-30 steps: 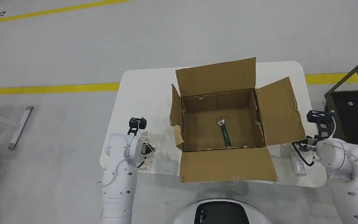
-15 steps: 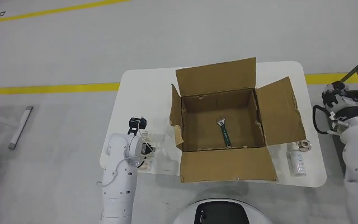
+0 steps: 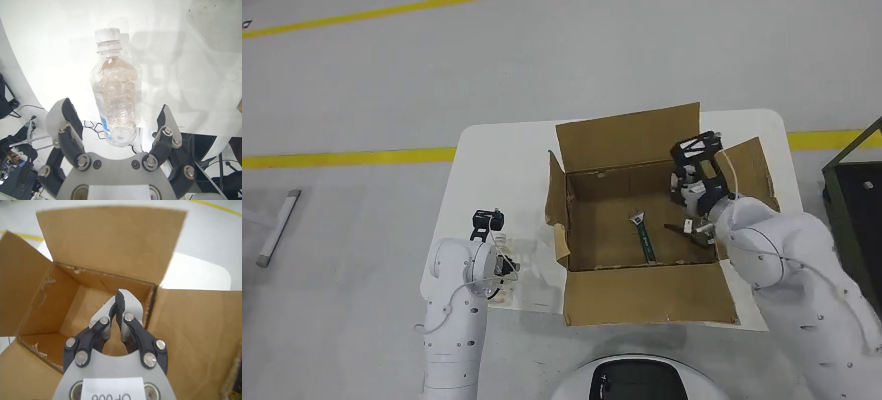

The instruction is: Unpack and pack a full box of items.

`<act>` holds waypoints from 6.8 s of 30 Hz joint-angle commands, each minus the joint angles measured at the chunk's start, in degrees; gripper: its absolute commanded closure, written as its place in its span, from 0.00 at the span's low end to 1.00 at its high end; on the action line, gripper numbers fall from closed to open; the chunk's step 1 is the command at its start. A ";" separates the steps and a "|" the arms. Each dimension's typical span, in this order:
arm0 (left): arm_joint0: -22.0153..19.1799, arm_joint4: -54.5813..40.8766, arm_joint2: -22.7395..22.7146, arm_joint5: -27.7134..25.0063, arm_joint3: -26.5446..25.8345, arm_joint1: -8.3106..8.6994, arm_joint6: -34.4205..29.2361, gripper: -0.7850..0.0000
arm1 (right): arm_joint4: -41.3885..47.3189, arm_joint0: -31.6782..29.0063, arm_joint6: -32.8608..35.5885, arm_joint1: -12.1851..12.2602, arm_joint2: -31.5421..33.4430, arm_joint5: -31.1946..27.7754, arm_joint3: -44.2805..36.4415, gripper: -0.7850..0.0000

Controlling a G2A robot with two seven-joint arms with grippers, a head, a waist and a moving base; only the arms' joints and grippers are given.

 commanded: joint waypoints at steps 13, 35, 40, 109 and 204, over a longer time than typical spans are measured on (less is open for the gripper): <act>0.00 0.00 0.00 0.00 0.00 0.00 0.00 0.00 | -6.63 5.68 3.69 -1.91 -11.75 6.32 12.46 1.00; 0.00 0.00 0.00 0.00 0.00 0.00 0.00 0.00 | -10.31 14.93 14.13 -5.62 -22.18 9.52 24.89 0.74; 0.00 0.00 0.00 0.00 0.00 0.00 0.00 0.00 | -10.61 16.70 16.62 -6.29 -21.91 10.36 27.24 0.63; 0.00 0.00 0.00 0.00 0.00 0.00 0.00 0.00 | -9.01 19.36 13.88 -12.21 -20.53 8.42 44.08 1.00; 0.00 0.00 0.00 0.00 0.00 0.00 0.00 0.00 | 10.35 -31.54 7.81 1.17 37.38 -12.19 -15.10 1.00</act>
